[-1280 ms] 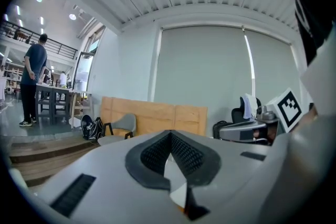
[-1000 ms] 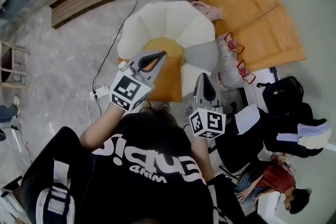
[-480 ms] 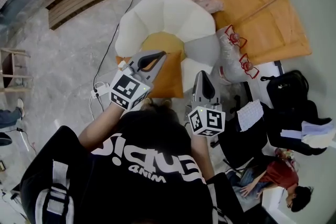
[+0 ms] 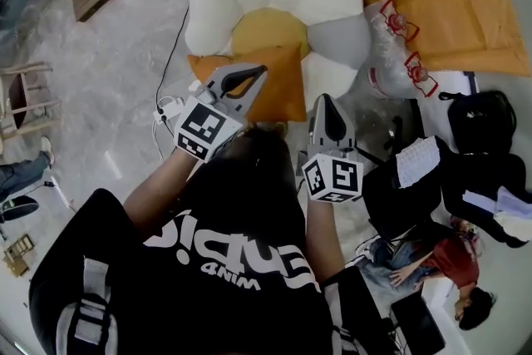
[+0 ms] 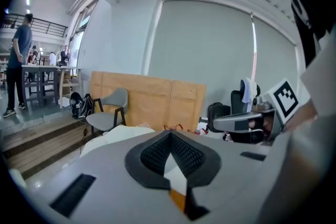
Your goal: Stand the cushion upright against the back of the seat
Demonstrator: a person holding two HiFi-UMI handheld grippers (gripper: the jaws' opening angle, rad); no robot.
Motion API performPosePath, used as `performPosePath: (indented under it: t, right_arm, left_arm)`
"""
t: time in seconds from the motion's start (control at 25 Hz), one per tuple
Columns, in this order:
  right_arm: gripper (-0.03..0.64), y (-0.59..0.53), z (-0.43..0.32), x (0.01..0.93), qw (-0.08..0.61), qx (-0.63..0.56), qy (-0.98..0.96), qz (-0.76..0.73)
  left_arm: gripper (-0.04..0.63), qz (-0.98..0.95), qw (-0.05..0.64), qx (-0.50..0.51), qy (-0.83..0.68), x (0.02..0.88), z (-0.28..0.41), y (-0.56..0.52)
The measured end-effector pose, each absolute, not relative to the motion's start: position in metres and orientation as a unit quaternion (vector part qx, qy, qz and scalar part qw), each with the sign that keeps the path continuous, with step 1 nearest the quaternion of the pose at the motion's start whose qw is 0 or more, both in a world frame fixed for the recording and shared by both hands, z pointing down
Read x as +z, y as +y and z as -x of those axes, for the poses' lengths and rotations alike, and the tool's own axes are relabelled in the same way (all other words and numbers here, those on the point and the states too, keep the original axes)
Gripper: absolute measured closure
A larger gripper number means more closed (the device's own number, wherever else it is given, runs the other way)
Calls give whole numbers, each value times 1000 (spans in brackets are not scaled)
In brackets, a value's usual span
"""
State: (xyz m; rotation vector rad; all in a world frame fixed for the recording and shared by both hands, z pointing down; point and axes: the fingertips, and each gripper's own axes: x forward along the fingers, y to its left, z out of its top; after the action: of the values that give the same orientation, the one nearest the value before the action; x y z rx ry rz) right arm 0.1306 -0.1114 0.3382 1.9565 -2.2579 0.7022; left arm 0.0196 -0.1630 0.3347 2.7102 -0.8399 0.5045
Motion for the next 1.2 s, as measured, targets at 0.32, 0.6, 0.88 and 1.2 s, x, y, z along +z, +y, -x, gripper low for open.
performPosePath:
  t: [0.32, 0.6, 0.88, 1.2]
  right_arm:
    - [595, -117, -130, 451, 61, 284, -719, -631]
    - [595, -103, -124, 565, 81, 338, -693, -631]
    - [595, -101, -133, 677, 90, 379, -653, -649]
    - [370, -67, -116, 828, 126, 489, -560, -657]
  left_arm:
    - [589, -922, 148, 240, -267, 451, -25, -176]
    - [589, -910, 175, 271, -259, 560, -28, -169]
    - [589, -899, 192, 307, -247, 667, -33, -169]
    - [402, -876, 185, 388, -220, 785, -40, -169]
